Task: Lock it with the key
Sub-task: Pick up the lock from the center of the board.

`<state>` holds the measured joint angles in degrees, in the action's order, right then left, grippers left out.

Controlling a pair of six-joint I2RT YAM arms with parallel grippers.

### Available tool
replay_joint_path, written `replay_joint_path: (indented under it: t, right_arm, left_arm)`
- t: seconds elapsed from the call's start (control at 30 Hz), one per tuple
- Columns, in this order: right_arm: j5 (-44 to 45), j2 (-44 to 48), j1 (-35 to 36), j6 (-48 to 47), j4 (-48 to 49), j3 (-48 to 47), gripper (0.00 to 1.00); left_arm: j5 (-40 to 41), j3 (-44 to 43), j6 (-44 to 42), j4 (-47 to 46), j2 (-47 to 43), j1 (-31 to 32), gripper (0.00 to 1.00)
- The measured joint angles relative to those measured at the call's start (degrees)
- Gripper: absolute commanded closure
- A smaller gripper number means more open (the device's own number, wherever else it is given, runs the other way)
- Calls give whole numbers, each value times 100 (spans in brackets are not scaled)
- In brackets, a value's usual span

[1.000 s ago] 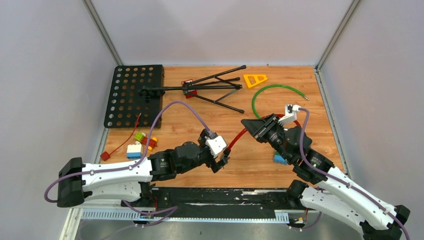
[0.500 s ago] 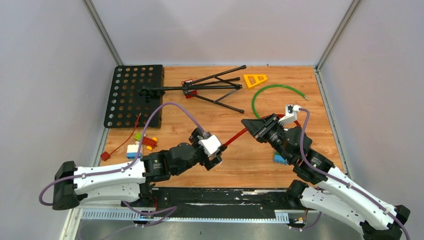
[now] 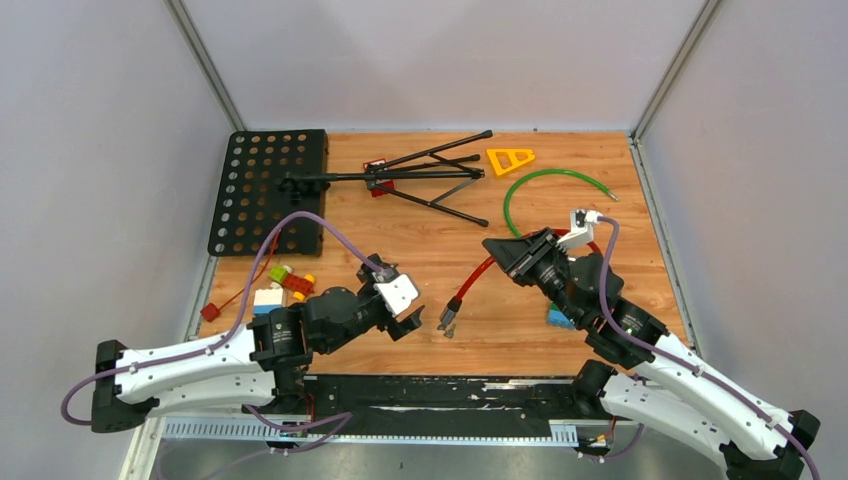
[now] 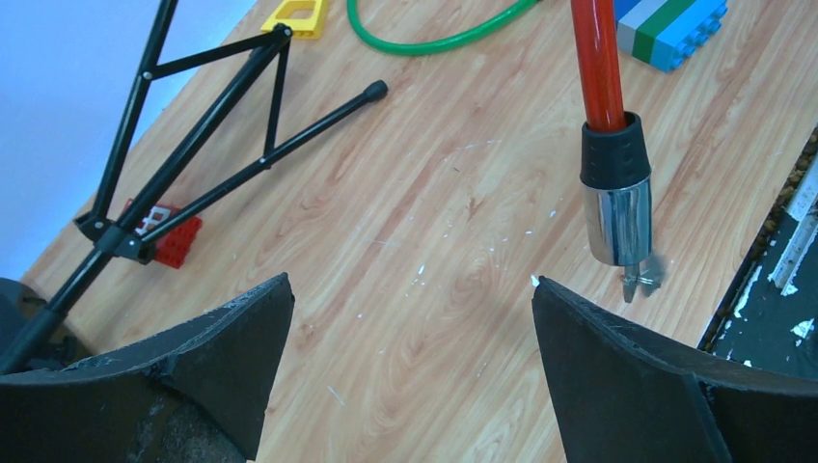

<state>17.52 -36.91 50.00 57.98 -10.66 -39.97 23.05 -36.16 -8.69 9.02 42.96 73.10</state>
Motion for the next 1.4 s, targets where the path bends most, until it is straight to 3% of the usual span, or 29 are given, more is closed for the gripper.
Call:
replay_joint_path:
  t: [0.2, 0.4, 0.77, 0.93, 1.4]
  right_arm:
    - [-2, -13, 0, 4, -2, 76, 100]
    - [-37, -87, 0, 4, 4, 74, 100]
    - [-654, -227, 0, -468, 385, 76, 100]
    - [-820, -197, 0, -640, 601, 76, 100]
    - [-914, -103, 0, -778, 837, 162, 100]
  left_arm:
    - [-94, -111, -79, 81, -170, -2, 0]
    - [-887, -254, 61, -181, -103, 0, 0]
    - [-1941, -603, 450, -1088, 1104, -114, 0]
    - [-2181, -588, 638, -1150, 1178, -278, 0]
    - [-3370, 369, 1687, -1847, 798, -463, 0]
